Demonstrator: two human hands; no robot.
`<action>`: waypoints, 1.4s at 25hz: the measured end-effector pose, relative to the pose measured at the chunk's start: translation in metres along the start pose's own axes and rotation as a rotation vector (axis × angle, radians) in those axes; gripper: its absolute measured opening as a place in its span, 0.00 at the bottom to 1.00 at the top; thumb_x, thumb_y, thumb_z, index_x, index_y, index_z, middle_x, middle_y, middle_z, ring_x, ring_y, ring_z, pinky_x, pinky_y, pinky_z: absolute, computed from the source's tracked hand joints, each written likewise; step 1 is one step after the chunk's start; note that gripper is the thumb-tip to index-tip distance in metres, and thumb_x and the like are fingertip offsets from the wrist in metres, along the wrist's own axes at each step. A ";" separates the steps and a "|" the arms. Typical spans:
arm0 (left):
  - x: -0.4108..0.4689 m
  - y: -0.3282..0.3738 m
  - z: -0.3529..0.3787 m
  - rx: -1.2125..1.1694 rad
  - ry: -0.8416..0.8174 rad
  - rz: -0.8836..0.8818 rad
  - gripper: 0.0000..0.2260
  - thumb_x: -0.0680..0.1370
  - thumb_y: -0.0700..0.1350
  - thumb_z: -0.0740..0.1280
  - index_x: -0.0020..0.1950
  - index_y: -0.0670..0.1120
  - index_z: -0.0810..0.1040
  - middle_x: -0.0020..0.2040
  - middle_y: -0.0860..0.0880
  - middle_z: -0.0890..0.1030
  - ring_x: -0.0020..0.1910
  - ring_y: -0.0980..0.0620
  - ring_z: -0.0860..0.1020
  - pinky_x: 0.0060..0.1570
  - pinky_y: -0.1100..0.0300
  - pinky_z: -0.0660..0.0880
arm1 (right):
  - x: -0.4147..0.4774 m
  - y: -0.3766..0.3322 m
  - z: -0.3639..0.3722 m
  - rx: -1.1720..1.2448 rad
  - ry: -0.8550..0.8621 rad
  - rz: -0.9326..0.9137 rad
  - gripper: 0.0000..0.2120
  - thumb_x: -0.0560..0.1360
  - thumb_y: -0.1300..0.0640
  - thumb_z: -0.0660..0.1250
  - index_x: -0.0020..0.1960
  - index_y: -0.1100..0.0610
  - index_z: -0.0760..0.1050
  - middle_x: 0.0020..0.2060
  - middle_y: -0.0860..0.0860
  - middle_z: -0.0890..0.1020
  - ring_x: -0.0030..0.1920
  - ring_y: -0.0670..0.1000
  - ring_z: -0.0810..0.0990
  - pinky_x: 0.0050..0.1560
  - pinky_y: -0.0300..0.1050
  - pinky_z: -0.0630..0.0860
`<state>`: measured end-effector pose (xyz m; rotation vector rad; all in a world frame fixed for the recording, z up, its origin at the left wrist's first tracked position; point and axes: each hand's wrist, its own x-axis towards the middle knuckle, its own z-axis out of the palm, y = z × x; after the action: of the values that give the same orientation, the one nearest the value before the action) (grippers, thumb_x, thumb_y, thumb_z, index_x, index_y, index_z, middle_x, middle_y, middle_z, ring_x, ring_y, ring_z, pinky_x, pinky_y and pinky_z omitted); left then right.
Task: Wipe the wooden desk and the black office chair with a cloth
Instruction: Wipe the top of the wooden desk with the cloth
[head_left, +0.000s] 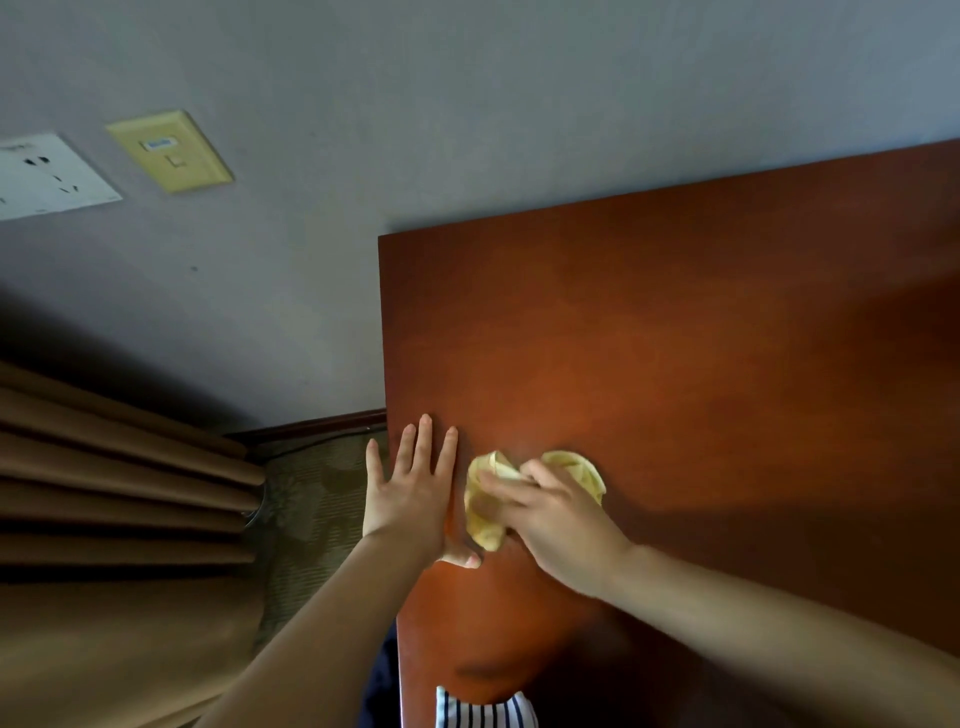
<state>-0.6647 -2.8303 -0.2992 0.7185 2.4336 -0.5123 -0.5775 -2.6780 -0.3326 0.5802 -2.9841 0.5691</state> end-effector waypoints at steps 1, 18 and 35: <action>-0.002 0.001 -0.001 0.012 0.012 0.016 0.60 0.65 0.70 0.68 0.74 0.47 0.27 0.75 0.43 0.29 0.76 0.45 0.34 0.70 0.38 0.37 | -0.011 0.000 -0.001 -0.027 -0.033 -0.051 0.17 0.70 0.62 0.70 0.55 0.45 0.79 0.61 0.42 0.77 0.42 0.49 0.74 0.48 0.41 0.74; -0.006 0.046 0.009 -0.270 -0.061 0.146 0.58 0.66 0.65 0.72 0.72 0.53 0.25 0.72 0.49 0.23 0.71 0.43 0.26 0.71 0.36 0.42 | -0.125 0.122 -0.068 -0.213 0.014 0.559 0.28 0.72 0.65 0.69 0.67 0.43 0.72 0.68 0.41 0.70 0.57 0.51 0.71 0.57 0.44 0.70; -0.004 0.046 0.001 -0.276 -0.069 0.132 0.58 0.66 0.63 0.73 0.74 0.54 0.28 0.73 0.50 0.24 0.72 0.44 0.27 0.72 0.36 0.43 | -0.066 0.022 -0.008 -0.046 0.317 0.353 0.19 0.64 0.63 0.77 0.53 0.52 0.83 0.55 0.47 0.82 0.53 0.54 0.81 0.54 0.50 0.77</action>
<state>-0.6346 -2.7966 -0.3064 0.7231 2.3121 -0.1430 -0.5246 -2.6328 -0.3406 -0.0460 -2.7923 0.5481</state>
